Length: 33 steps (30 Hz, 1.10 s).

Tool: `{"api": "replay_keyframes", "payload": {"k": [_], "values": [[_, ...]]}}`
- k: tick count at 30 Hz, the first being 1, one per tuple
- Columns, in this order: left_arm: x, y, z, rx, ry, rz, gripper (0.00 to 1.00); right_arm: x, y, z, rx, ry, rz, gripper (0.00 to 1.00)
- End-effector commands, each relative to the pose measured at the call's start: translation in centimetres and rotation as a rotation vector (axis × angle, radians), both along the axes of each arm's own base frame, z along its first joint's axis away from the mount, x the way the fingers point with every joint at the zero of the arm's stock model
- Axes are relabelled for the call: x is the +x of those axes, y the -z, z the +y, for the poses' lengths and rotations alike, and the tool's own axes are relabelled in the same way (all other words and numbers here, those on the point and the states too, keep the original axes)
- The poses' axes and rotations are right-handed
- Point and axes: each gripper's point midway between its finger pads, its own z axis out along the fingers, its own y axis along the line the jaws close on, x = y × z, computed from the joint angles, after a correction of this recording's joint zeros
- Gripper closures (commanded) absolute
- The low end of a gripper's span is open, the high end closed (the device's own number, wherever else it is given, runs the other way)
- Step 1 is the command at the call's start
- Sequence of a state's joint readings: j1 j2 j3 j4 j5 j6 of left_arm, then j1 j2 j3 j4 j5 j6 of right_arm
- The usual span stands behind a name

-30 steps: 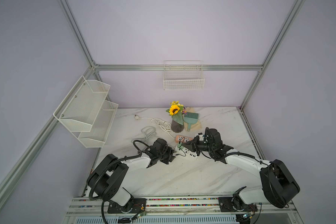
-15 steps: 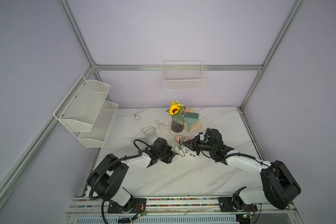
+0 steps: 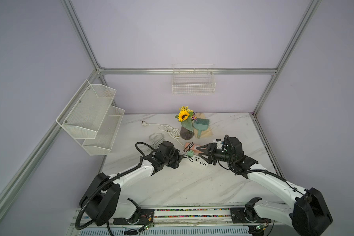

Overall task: Charge the electric shaver
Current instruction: Pick up the charging cable from the center of the board.

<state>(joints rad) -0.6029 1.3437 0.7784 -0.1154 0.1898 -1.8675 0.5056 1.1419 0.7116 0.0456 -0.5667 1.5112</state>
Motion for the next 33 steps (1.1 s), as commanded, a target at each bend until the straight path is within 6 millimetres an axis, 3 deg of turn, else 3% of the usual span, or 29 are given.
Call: {"api": "replay_keyframes", "payload": {"k": [1,6,13,17,21,25,30,33], "values": [[0.8,-1.5,1.4,0.039,-0.036,-0.062,1.00,-1.8,-0.1,0.2,-0.074,-0.007,0.022,0.47],[0.7,-2.3,2.5,0.085,-0.021,-0.070,1.00,-4.4,-0.5,4.9,0.004,-0.038,0.025,0.47],[0.0,-3.1,4.2,0.072,-0.048,-0.109,1.00,-3.7,1.2,10.5,0.084,-0.010,0.082,0.57],[-0.3,-3.7,4.6,0.045,-0.060,-0.148,1.00,-1.7,2.8,10.2,0.118,0.110,0.081,0.59],[-0.9,-3.5,4.7,0.032,-0.055,-0.146,1.00,-0.2,2.8,11.1,0.138,0.138,0.077,0.61],[-1.1,-3.1,4.7,0.024,-0.053,-0.138,1.00,0.0,3.0,12.1,0.146,0.117,0.089,0.63],[-1.0,-3.5,4.7,0.013,-0.057,-0.153,1.00,0.4,3.7,10.9,0.160,0.170,0.101,0.66],[-1.0,-3.5,4.6,0.005,-0.049,-0.164,1.00,0.8,3.7,11.2,0.191,0.172,0.112,0.67]]}}
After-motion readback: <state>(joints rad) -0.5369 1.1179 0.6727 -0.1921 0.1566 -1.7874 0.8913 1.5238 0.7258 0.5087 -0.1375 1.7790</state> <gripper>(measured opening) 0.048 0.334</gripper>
